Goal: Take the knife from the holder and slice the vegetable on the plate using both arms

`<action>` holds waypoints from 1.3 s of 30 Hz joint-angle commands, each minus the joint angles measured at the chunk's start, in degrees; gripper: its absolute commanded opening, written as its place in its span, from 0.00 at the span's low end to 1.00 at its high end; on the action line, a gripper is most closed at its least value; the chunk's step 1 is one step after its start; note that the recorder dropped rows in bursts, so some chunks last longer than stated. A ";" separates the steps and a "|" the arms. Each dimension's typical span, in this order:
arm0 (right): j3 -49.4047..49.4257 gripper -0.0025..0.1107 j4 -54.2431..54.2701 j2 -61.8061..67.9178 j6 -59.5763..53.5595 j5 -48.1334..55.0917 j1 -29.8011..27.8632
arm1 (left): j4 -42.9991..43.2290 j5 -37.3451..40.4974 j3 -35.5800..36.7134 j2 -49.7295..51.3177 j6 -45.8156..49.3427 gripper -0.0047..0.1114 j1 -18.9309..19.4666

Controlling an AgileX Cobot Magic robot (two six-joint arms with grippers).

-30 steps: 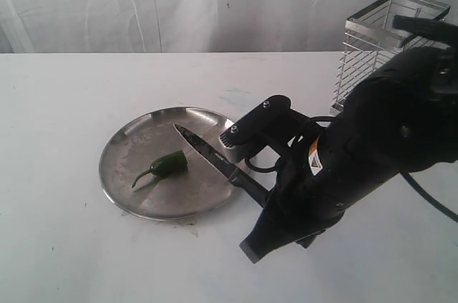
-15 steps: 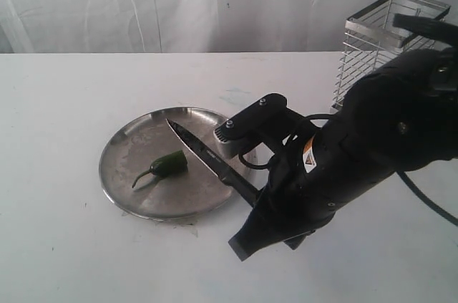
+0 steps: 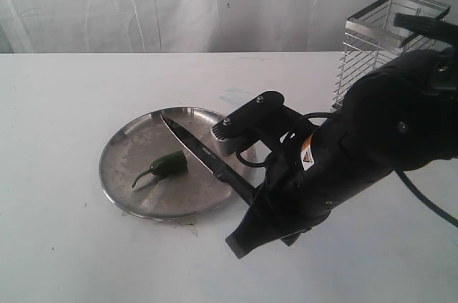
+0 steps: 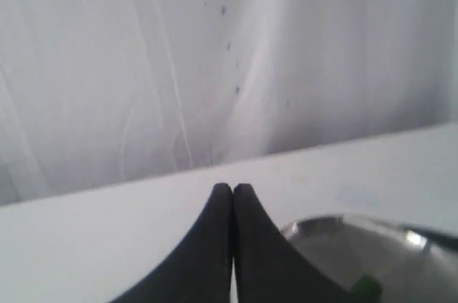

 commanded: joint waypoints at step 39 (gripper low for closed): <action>-0.02 0.02 -0.24 -0.10 -0.63 -1.27 0.28 | 29.46 -24.29 -11.10 40.37 -18.15 0.04 0.09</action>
